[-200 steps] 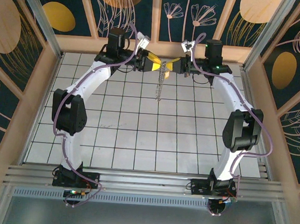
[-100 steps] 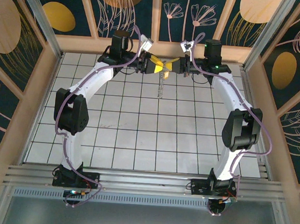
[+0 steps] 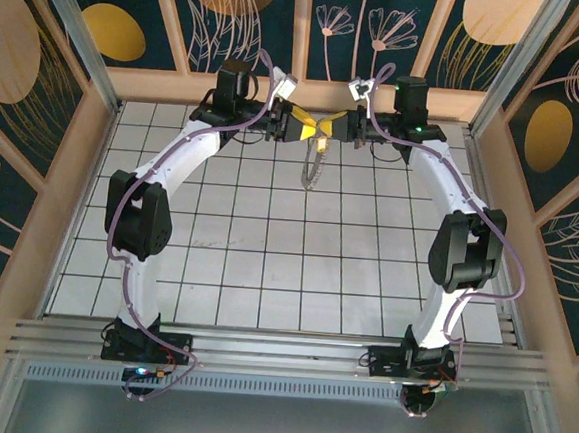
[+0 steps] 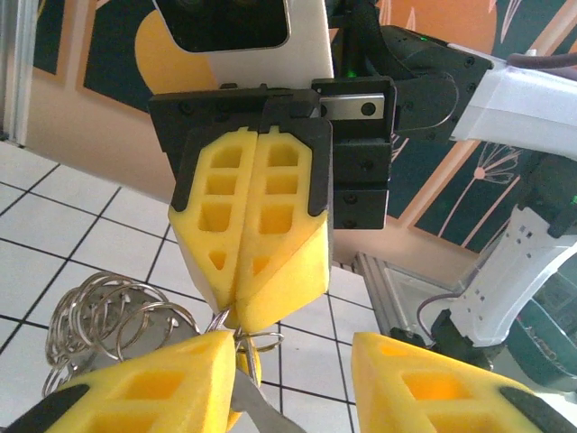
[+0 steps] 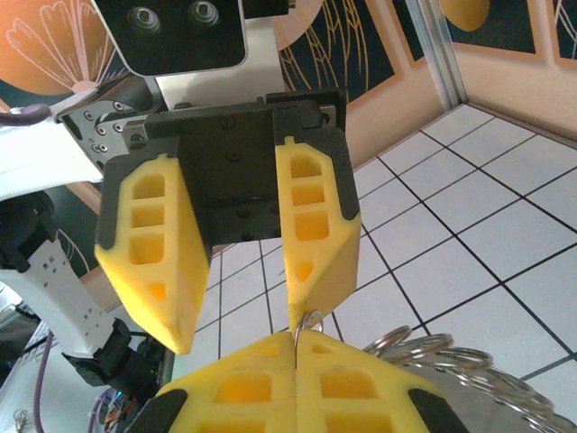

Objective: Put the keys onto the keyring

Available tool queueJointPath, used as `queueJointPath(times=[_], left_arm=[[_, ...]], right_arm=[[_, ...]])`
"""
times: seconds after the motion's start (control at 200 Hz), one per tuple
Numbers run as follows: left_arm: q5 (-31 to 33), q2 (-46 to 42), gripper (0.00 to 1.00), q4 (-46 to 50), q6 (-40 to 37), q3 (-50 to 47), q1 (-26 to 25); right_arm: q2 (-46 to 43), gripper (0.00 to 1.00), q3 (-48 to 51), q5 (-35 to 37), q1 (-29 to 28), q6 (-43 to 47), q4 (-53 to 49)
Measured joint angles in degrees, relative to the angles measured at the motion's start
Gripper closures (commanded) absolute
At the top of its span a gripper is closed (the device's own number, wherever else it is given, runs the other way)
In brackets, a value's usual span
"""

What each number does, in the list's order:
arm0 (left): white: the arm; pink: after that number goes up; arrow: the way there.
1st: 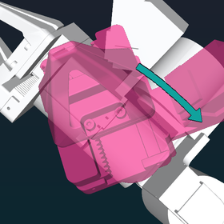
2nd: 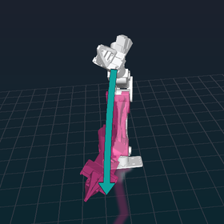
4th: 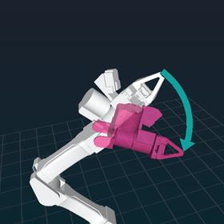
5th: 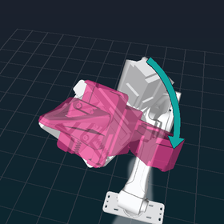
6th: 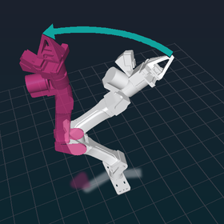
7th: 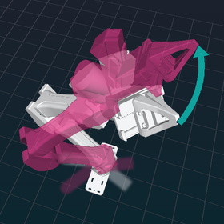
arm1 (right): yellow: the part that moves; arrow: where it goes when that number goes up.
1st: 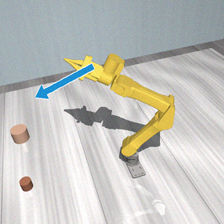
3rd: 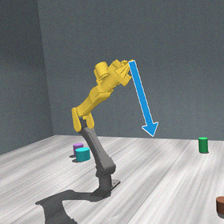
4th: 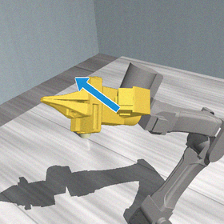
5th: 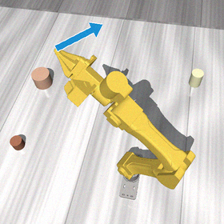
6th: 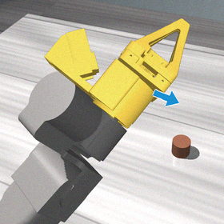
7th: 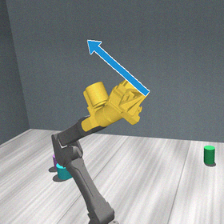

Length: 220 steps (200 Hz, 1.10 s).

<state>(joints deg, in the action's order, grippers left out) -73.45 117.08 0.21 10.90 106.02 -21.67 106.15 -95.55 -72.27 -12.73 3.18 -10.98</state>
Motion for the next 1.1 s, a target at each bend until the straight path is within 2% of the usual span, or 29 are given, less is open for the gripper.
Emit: queueJointPath(times=[0.4,0.686,1.101], left_arm=[[2.21,-0.07,0.56,-2.78,0.50,-1.05,0.24],[3.48,-1.33,0.55,-4.70,0.92,-3.37,2.78],[-0.15,-1.42,0.63,-4.68,1.64,-3.08,2.69]], right_arm=[[0.15,1.00,0.00,1.31,0.15,1.03,0.00],[0.15,1.00,0.00,0.13,0.22,0.98,0.00],[0.15,1.00,0.00,-1.38,-0.17,0.55,0.07]])
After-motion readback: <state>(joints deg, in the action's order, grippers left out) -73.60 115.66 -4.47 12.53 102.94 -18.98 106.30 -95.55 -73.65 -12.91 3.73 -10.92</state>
